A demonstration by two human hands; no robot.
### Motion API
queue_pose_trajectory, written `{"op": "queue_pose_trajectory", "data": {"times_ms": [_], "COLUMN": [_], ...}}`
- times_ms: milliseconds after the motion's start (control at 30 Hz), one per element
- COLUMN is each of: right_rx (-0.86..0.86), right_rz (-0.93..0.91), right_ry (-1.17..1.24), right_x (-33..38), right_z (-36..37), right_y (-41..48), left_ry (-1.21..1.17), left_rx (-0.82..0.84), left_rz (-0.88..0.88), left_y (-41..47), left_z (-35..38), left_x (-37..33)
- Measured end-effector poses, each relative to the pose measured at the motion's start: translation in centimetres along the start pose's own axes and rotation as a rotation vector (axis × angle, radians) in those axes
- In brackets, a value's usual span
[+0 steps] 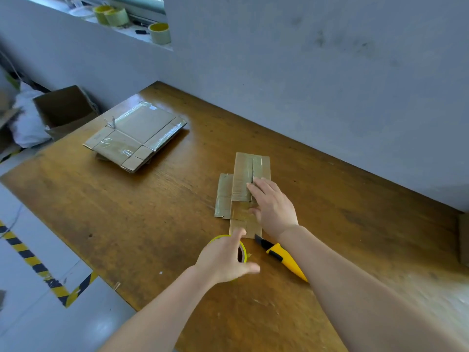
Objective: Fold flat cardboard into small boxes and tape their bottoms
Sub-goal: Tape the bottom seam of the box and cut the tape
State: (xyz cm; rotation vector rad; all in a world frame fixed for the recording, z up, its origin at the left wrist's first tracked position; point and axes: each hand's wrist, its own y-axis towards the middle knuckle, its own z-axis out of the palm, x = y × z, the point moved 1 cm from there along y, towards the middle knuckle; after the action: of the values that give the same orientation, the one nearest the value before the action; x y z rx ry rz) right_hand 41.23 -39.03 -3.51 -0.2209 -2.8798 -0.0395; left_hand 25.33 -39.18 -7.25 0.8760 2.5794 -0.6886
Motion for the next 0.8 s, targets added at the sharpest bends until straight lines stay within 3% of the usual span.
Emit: {"op": "queue_pose_trajectory", "data": {"times_ms": [100, 167, 367, 800], "right_rx": [-0.011, -0.034, 0.009, -0.056], "right_rz": [0.021, 0.046, 0.126, 0.046], "right_ry": [0.056, 0.082, 0.123, 0.087], "right_x": [-0.4, -0.5, -1.1, -1.2], "right_z": [0.1, 0.2, 1.2, 2.1], "right_y": [-0.1, -0.3, -0.4, -0.3], "left_ry": [-0.146, -0.237, -0.105, 0.094], "left_rx": [-0.478, -0.618, -0.262, -0.338], "left_rz": [-0.050, 0.015, 0.099, 0.092], "left_y": [0.8, 1.9, 6.0, 6.5], "left_z": [-1.9, -3.1, -3.8, -3.1], "left_x": [0.5, 0.7, 0.3, 0.7]}}
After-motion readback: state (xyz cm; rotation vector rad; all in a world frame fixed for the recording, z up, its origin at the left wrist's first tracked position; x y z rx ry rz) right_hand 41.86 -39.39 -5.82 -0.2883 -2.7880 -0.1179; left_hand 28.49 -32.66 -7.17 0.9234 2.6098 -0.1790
